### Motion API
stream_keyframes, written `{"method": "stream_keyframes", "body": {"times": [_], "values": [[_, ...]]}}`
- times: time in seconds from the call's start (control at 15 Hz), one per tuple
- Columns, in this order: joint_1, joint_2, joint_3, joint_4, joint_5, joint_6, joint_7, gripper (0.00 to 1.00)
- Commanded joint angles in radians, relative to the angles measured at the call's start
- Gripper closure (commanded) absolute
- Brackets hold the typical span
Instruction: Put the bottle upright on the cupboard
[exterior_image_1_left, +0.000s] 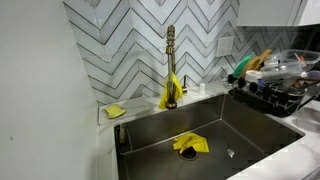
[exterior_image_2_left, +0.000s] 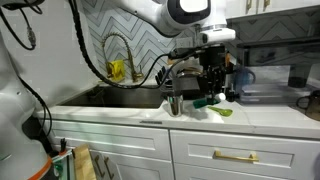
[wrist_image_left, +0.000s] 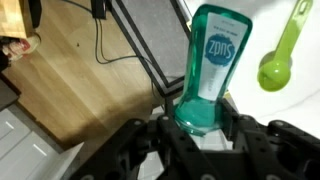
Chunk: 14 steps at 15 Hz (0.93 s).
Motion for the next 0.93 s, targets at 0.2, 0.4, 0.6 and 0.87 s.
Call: {"method": "stream_keyframes", "body": {"times": [0.2,0.4,0.6,0.87], "values": [[0.081,-0.063,0.056,-0.065,-0.313,0.134,0.268,0.79],[0.103,-0.079,0.088,-0.098,-0.402,0.120,0.317,0.79],[0.123,-0.085,0.118,-0.123,-0.481,0.069,0.328,0.79],[0.121,-0.050,0.135,-0.099,-0.502,0.072,0.329,0.54]]}}
